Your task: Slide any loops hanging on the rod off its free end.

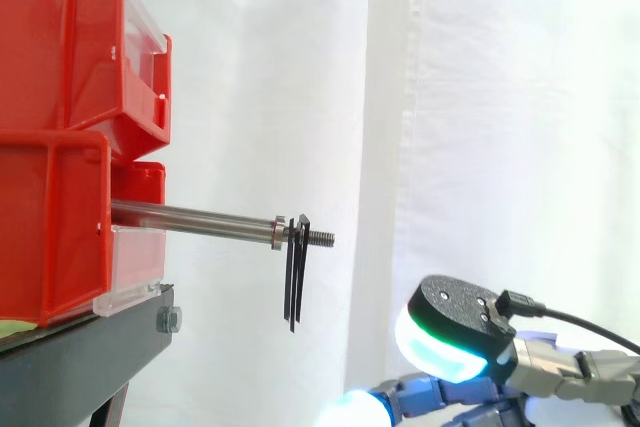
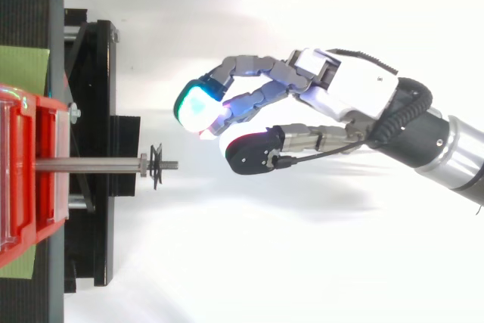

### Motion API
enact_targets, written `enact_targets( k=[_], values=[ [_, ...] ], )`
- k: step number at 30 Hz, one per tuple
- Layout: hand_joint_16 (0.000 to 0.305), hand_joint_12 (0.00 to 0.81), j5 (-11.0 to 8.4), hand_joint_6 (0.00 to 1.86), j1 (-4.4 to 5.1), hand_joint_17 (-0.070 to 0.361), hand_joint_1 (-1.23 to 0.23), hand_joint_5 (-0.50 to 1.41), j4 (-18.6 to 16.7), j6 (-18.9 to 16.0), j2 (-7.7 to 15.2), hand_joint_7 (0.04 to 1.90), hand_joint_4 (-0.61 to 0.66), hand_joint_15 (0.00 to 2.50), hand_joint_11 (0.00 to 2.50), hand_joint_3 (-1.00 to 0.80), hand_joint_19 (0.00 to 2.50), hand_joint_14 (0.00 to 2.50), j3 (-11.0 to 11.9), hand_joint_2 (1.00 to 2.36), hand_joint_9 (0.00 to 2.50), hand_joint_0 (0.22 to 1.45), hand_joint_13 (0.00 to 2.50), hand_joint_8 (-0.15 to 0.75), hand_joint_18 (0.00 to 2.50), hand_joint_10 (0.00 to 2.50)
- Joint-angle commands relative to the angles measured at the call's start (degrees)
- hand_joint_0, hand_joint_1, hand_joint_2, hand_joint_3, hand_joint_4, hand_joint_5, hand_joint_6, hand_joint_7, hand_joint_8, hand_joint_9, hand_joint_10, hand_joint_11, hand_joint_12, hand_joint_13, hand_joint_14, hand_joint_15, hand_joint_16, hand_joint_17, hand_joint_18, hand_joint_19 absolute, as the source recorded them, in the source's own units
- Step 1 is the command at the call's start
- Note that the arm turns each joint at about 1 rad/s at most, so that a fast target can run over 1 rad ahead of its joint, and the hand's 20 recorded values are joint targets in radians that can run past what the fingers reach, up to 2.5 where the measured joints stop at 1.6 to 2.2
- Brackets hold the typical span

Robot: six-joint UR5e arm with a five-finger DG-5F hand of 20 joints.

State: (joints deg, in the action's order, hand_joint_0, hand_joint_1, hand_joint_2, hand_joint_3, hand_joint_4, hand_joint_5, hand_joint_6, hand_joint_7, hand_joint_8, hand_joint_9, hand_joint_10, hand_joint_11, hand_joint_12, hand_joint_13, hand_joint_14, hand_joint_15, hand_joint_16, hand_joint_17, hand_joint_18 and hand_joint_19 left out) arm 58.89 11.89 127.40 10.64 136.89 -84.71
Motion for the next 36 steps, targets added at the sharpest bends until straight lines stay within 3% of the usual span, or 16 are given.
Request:
enact_targets(
  k=[1,4,7,9,14,18,19,25,29,35,36],
  values=[
    [0.064,0.393,0.88,0.50,-0.02,0.144,-0.61,-0.14,-2.6,0.5,0.7,1.01,0.39,0.22,0.34,-0.34,0.46,0.01,1.0,1.01,0.92,0.59,0.85,0.359,0.91,0.01],
    [0.064,0.396,2.28,0.50,-0.11,0.144,-0.61,-0.14,-3.7,1.8,0.6,1.01,0.38,0.22,0.34,-0.34,0.45,0.01,1.3,1.01,0.92,0.59,0.85,0.362,0.91,0.01],
    [0.064,0.398,4.22,0.50,-0.02,0.144,-0.61,-0.14,-5.6,5.7,0.7,1.02,0.38,0.22,0.35,-0.34,0.45,0.01,1.3,1.01,0.92,0.59,0.85,0.360,0.90,0.01],
    [0.064,0.398,4.66,0.50,-0.11,0.144,-0.61,-0.14,-8.0,12.5,0.6,1.02,0.38,0.22,0.35,-0.34,0.45,0.01,1.3,1.01,0.92,0.59,0.85,0.360,0.91,0.01],
    [0.064,0.396,5.89,0.50,-0.46,0.144,-0.61,-0.14,-10.7,20.4,0.6,1.03,0.38,0.22,0.35,-0.34,0.45,0.01,1.3,1.01,0.92,0.59,0.86,0.360,0.91,0.01],
    [0.064,0.396,6.06,0.50,-0.64,0.143,-0.62,-0.14,-10.9,26.3,0.6,1.03,0.38,0.23,0.34,-0.34,0.45,0.01,1.3,1.01,0.92,0.59,0.86,0.358,0.91,0.01],
    [0.064,0.395,6.06,0.50,-0.64,0.144,-0.62,-0.14,-10.9,26.3,0.6,1.03,0.38,0.23,0.34,-0.34,0.45,0.01,1.3,1.01,0.92,0.59,0.86,0.360,0.91,0.01],
    [0.064,0.391,6.06,0.50,-0.72,0.144,-0.62,-0.14,-9.6,38.0,0.6,1.03,0.38,0.23,0.35,-0.34,0.45,0.01,1.3,1.01,0.92,0.59,0.87,0.359,0.91,0.01],
    [0.064,0.391,6.06,0.50,-0.81,0.144,-0.62,-0.14,-8.8,42.4,0.7,1.02,0.38,0.24,0.34,-0.34,0.46,0.01,1.3,1.01,0.92,0.59,0.88,0.358,0.91,0.01],
    [0.064,0.400,6.15,0.50,-0.99,0.144,-0.62,-0.14,-9.0,53.7,1.3,1.02,0.37,0.22,0.35,-0.34,0.45,0.01,1.3,1.01,0.92,0.59,0.84,0.361,0.91,0.01],
    [0.064,0.398,6.15,0.50,-0.99,0.144,-0.62,-0.14,-9.0,53.7,1.3,1.03,0.37,0.23,0.35,-0.34,0.45,0.01,1.3,1.01,0.92,0.59,0.84,0.360,0.91,0.01]
  ],
)
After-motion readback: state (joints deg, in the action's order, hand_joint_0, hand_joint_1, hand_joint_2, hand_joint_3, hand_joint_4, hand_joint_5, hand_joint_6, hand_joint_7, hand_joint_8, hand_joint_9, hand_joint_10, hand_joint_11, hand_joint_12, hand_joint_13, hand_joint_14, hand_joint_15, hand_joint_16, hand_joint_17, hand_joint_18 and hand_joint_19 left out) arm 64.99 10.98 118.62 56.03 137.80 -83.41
